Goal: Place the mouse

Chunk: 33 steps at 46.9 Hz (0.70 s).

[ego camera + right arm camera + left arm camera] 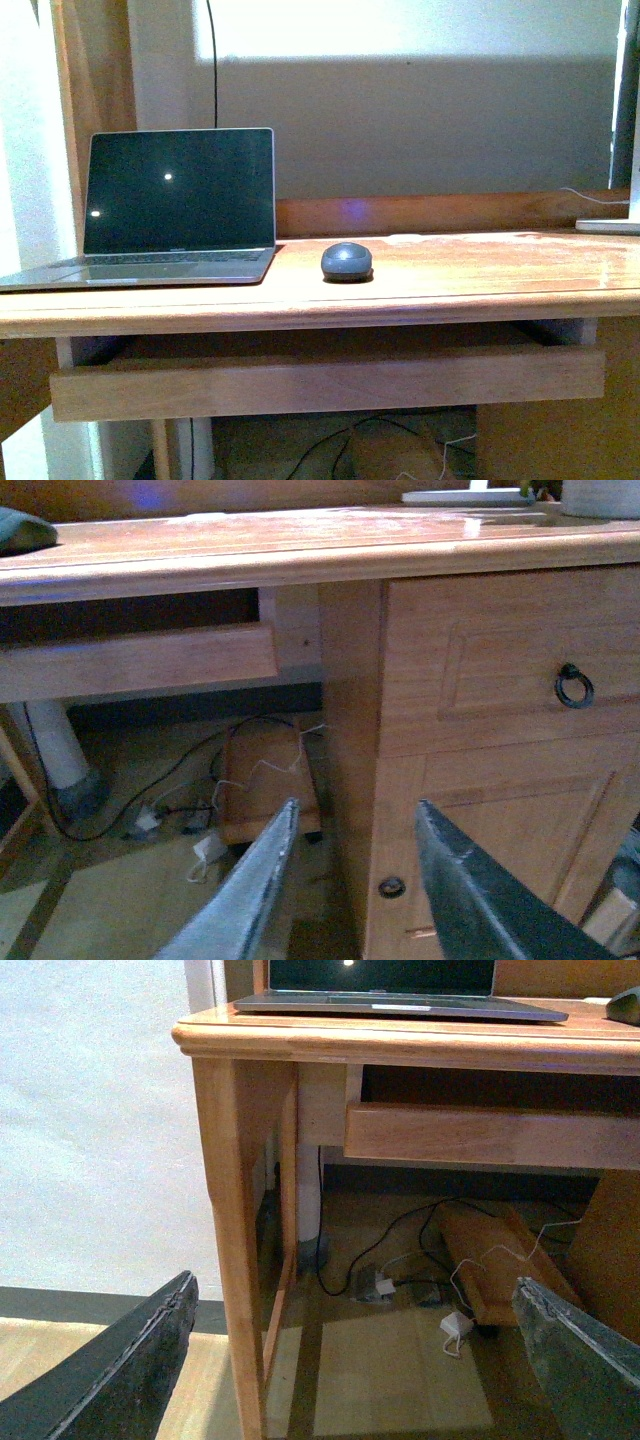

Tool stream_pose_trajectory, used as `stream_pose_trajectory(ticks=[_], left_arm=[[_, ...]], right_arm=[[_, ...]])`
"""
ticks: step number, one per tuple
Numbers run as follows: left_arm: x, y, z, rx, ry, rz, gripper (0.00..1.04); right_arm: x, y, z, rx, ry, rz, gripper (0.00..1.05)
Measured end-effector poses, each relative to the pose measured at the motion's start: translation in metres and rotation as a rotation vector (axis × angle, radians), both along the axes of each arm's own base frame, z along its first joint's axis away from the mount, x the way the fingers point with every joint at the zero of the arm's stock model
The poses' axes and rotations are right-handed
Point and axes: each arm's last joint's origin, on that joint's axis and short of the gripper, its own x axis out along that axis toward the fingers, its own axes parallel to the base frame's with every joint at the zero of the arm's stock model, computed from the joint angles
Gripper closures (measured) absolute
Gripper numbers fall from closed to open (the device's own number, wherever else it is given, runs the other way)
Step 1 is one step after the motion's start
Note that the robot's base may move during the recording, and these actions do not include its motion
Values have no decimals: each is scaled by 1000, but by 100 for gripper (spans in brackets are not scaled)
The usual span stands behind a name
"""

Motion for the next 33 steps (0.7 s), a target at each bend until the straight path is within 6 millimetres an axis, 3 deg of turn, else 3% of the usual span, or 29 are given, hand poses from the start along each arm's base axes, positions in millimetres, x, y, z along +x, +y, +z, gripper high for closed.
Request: stream_pose_trajectory(ticks=[7,23,30,33], left_arm=[[0,0,0,0,0,0,8],[0,0,0,0,0,0,8],[0,0,0,0,0,0,8],[0,0,0,0,0,0,8]], right_arm=[[0,0,-2,-19,-7,0,102],[-1,0,-2,-23,-8,0,102],[-1,0,-2,-24,-8,0,80],[-1,0,-2,-24,-8,0,67]])
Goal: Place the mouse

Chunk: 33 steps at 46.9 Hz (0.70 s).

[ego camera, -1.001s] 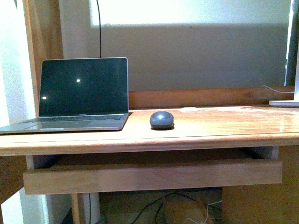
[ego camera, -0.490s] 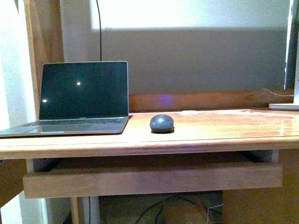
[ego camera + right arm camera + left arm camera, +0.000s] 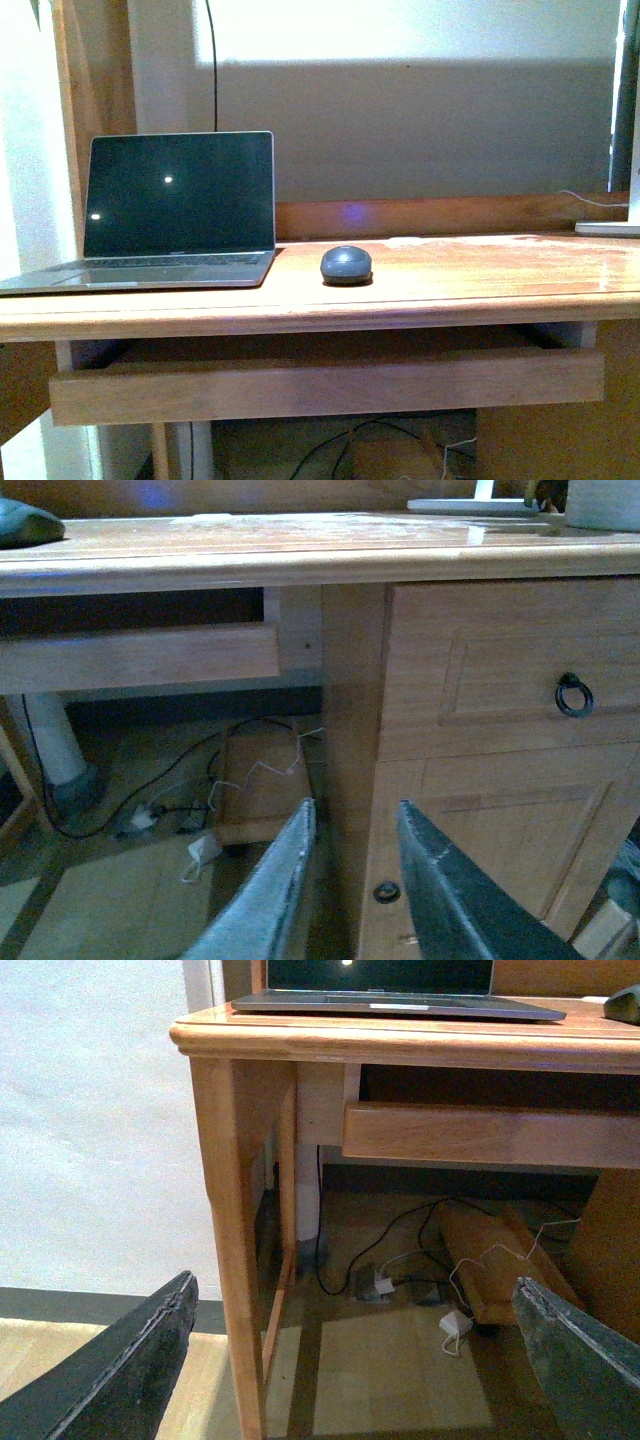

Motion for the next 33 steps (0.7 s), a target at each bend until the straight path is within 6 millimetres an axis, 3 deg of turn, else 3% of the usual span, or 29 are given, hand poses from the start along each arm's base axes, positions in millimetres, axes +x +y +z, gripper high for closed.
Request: stream_pose_trajectory(ticks=[14,33], left_arm=[[0,0,0,0,0,0,8],[0,0,0,0,0,0,8]], right_arm=[[0,0,0,0,0,0,8],[0,0,0,0,0,0,7]])
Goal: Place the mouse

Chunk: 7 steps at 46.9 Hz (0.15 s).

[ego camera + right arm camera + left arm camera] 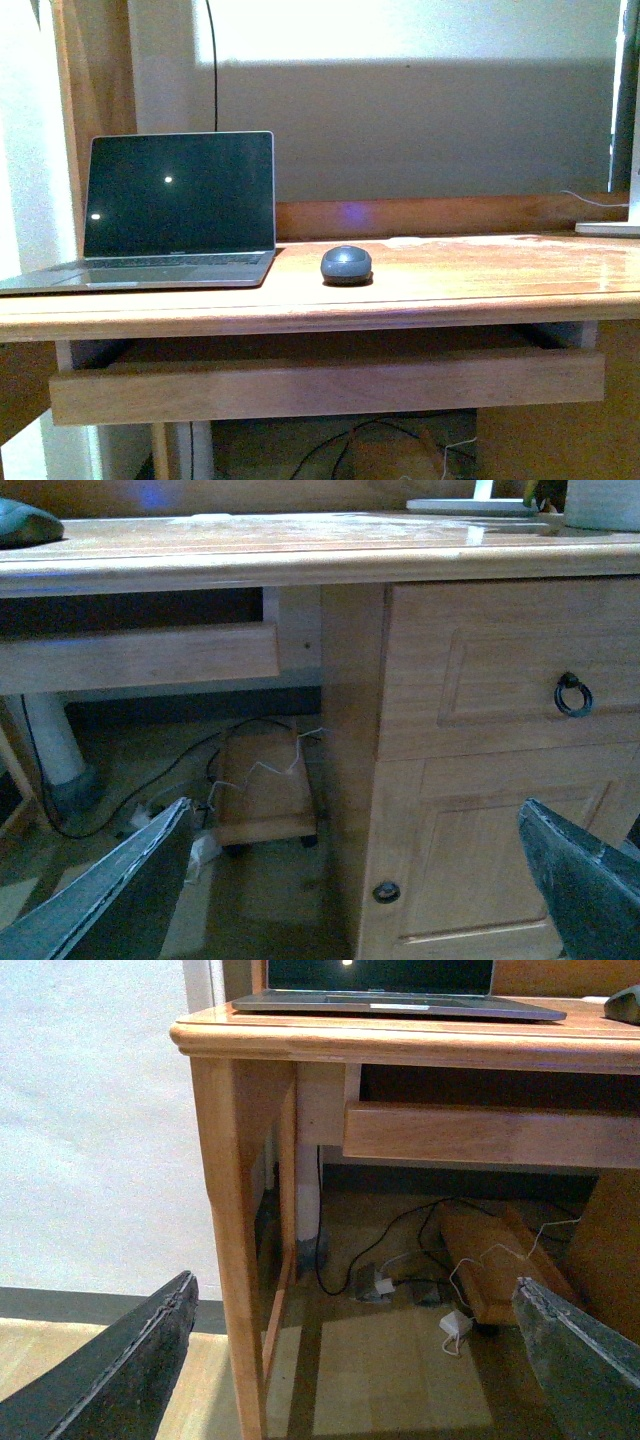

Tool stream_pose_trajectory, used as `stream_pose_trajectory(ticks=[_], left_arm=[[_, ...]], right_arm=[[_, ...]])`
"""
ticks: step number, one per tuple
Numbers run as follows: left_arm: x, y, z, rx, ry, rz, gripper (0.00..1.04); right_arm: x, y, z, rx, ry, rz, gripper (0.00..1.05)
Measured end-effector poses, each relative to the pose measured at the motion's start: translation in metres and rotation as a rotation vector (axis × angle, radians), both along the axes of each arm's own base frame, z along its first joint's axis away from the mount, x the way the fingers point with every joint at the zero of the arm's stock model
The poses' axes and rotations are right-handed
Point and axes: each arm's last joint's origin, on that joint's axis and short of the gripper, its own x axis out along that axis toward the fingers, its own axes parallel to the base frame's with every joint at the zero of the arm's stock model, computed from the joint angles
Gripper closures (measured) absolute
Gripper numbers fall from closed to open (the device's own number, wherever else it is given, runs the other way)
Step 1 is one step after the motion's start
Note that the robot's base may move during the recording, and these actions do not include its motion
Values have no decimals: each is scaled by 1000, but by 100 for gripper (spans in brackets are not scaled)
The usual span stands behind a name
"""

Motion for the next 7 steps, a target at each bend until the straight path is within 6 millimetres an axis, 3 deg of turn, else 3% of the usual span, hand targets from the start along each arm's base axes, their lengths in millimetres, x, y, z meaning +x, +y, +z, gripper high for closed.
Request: stream_pose_trajectory(ticks=[7], left_arm=[[0,0,0,0,0,0,8]], right_arm=[[0,0,0,0,0,0,7]])
